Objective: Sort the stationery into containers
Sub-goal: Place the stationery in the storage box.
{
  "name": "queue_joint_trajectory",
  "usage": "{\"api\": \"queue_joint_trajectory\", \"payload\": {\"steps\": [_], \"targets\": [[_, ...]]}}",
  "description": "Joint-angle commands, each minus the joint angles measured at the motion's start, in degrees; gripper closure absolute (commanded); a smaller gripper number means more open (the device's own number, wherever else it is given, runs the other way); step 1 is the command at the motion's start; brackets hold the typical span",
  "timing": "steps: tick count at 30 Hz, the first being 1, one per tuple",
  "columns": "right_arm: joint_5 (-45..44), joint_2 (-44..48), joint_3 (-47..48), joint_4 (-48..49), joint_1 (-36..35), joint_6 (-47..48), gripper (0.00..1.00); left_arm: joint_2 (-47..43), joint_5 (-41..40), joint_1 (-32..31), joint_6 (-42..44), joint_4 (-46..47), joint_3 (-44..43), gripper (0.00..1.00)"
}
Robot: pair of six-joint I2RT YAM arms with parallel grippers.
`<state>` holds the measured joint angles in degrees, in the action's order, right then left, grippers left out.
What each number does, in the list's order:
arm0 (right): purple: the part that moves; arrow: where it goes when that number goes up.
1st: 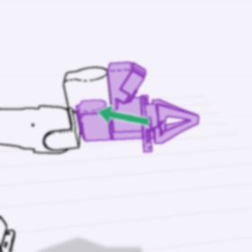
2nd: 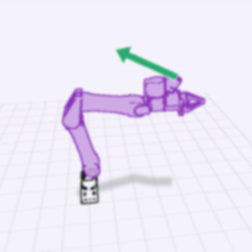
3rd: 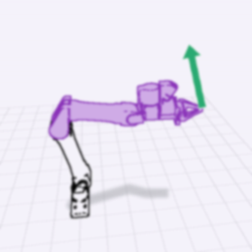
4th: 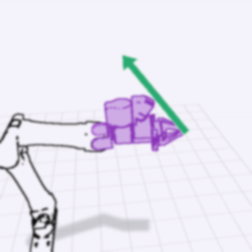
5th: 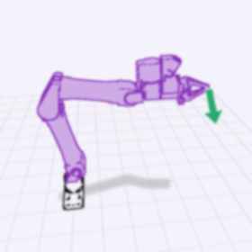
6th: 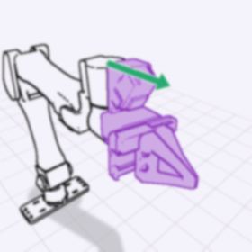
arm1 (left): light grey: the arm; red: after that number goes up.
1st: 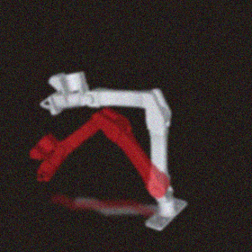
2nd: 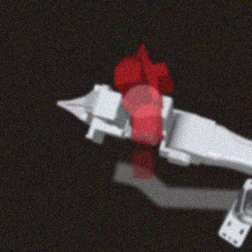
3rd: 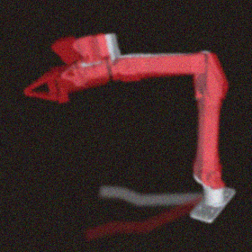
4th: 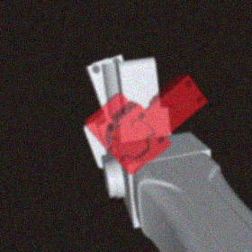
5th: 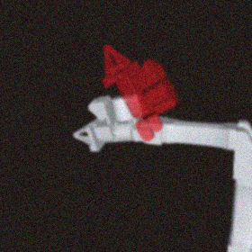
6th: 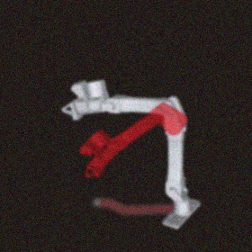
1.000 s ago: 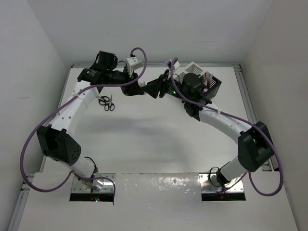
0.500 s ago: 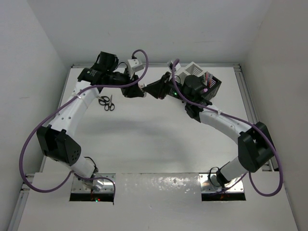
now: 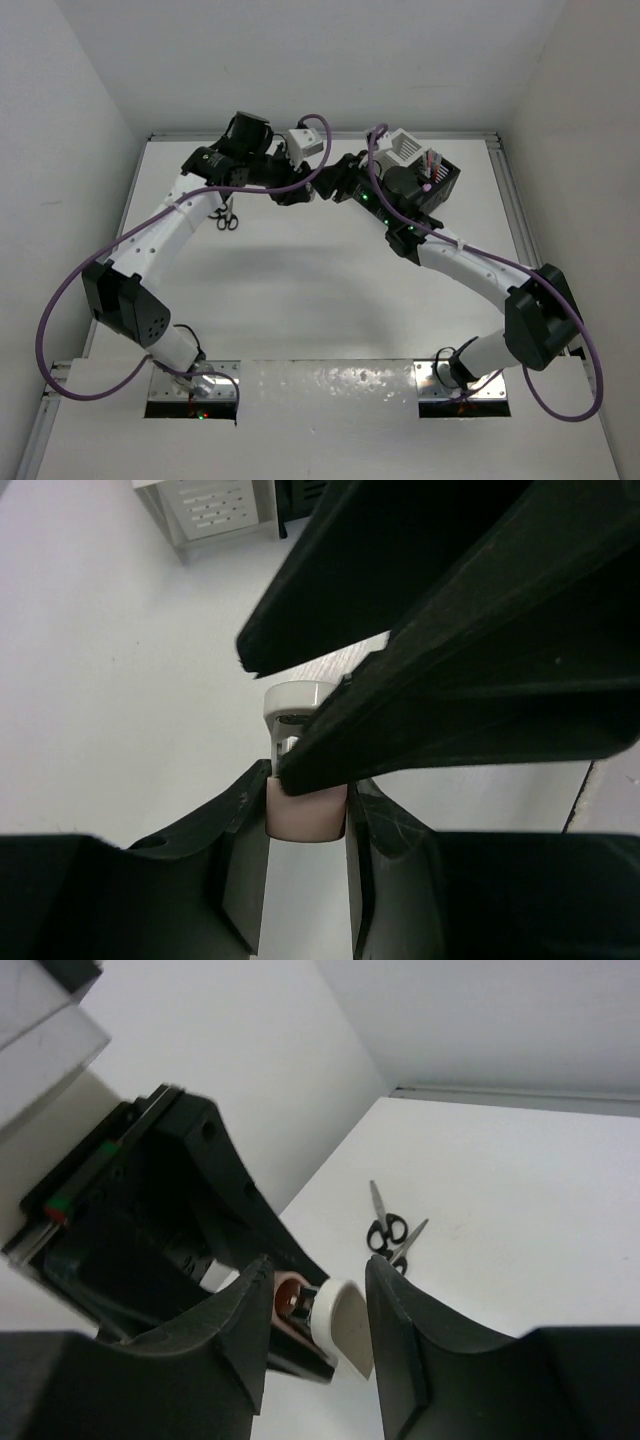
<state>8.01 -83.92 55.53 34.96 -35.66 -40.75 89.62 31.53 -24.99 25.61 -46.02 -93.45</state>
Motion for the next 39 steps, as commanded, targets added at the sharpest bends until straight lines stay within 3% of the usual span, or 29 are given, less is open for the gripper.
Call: {"api": "queue_joint_trajectory", "payload": {"steps": [1,18,21,25,30,31,32,34,35,37,39], "targets": [[-7.40,1.13,2.57,-1.47,-1.60,-0.29,0.58,-1.12,-4.81,-2.16,-0.73,2.87,-0.77,1.00],[-15.48,-0.01,2.66,-8.07,-4.33,0.24,0.60,-0.77,-9.03,-4.01,-2.31,4.45,-0.77,1.00],[-15.39,-0.72,2.48,-7.71,-4.59,0.06,0.69,-0.59,-9.38,-4.54,-2.14,4.45,-0.77,1.00],[-15.31,-1.07,2.57,-7.63,-4.68,-0.56,1.00,-1.03,-10.43,-4.98,-2.31,4.53,-0.50,1.00],[-16.18,-0.90,3.09,-7.36,-5.03,0.58,1.00,-0.94,-13.24,-5.42,-3.19,5.24,-0.24,0.99],[-16.27,-0.98,3.27,-7.54,-5.03,0.76,1.00,-1.03,-13.60,-5.50,-3.19,5.24,0.02,0.94],[-16.45,-0.98,3.45,-7.71,-5.03,0.94,1.00,-0.86,-14.03,-5.59,-3.37,5.50,0.20,0.82],[-16.71,-0.90,3.45,-7.71,-5.03,1.03,1.00,-0.85,-14.39,-5.59,-3.46,5.50,0.64,0.66],[-17.06,-0.89,3.45,-7.71,-4.95,1.29,1.00,-0.85,-14.48,-5.59,-3.46,5.50,0.81,0.51],[-17.41,-0.81,3.45,-7.45,-4.95,1.46,1.00,-0.85,-14.65,-5.59,-3.37,5.50,1.34,0.31],[-17.41,-0.89,3.18,-7.36,-4.77,1.38,1.00,-0.94,-14.83,-5.59,-3.37,5.50,1.69,0.20]]}}
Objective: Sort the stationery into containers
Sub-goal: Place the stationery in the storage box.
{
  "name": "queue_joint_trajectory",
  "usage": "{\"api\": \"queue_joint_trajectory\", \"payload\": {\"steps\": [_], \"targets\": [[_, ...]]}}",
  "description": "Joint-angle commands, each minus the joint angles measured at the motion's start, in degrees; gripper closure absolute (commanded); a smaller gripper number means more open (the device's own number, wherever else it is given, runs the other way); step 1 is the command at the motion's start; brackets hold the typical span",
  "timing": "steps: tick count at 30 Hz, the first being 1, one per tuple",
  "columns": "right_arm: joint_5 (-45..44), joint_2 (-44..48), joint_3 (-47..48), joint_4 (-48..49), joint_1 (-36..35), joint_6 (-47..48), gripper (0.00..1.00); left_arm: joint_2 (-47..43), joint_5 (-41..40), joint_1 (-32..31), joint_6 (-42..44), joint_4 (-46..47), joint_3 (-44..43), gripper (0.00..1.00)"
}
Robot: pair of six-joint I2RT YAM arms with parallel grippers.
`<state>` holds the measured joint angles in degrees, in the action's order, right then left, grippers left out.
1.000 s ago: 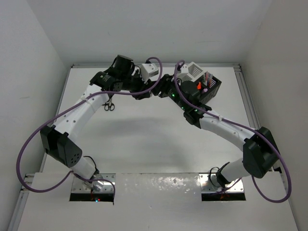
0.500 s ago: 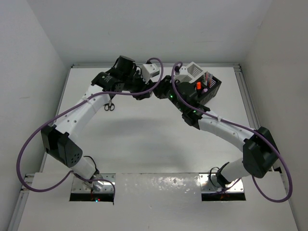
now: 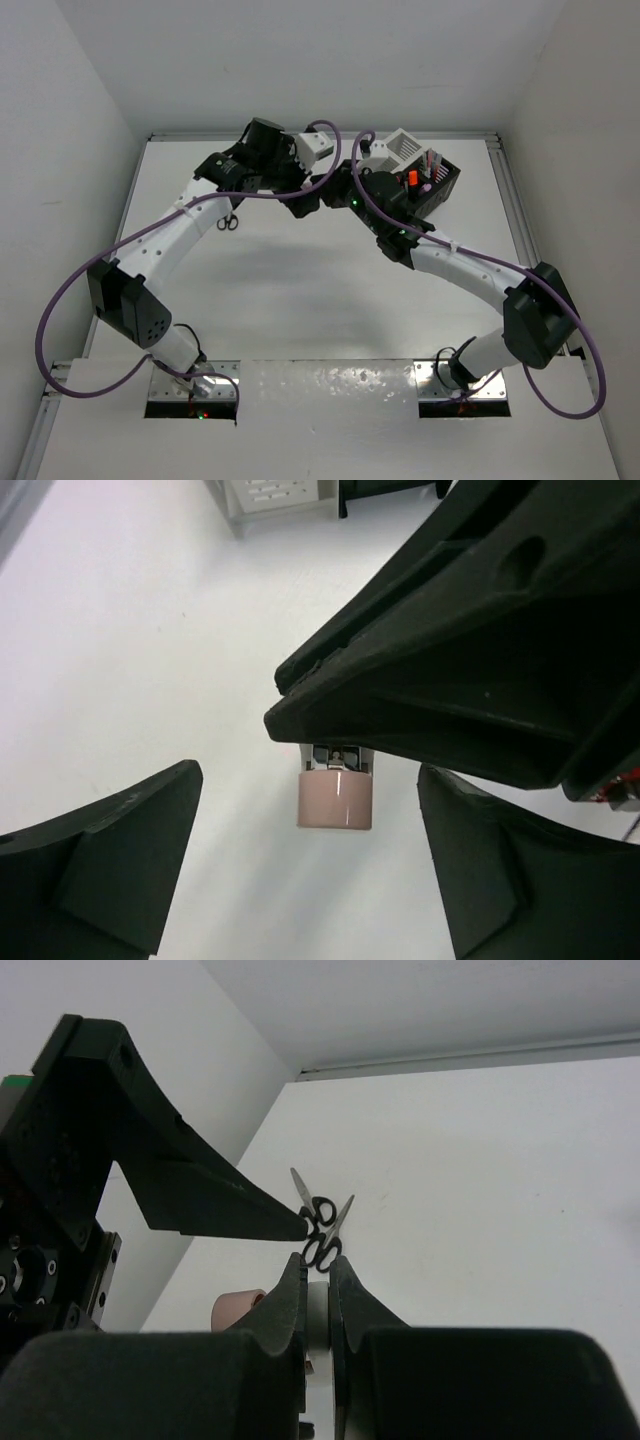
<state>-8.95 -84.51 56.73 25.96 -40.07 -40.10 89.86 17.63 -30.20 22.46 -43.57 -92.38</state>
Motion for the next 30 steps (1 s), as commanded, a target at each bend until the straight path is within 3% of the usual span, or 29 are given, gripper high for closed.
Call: {"api": "queue_joint_trajectory", "payload": {"steps": [1,3,7,11,20,30], "targets": [[-0.45,-0.30,1.89,1.73,-0.01,0.55,1.00,-1.27,-1.02,-0.39,0.04,2.79,0.79,0.10],[-0.54,-0.39,1.63,1.82,0.70,0.28,1.00,-1.53,-1.19,-0.48,0.39,2.35,0.97,0.00],[-0.54,-1.00,3.12,0.07,4.82,3.78,1.00,-3.29,-1.45,0.66,1.10,1.56,1.32,0.00],[0.16,-4.07,11.35,-5.99,12.20,9.23,1.00,-4.08,-2.41,3.82,-0.31,1.56,2.02,0.00],[-9.14,-16.90,26.93,-10.66,27.40,19.61,1.00,-5.40,-10.24,10.94,-2.50,3.32,8.88,0.00],[-10.91,-33.87,38.37,-11.28,31.37,20.50,1.00,-2.51,-13.67,19.38,-4.09,3.76,11.25,0.00]]}}
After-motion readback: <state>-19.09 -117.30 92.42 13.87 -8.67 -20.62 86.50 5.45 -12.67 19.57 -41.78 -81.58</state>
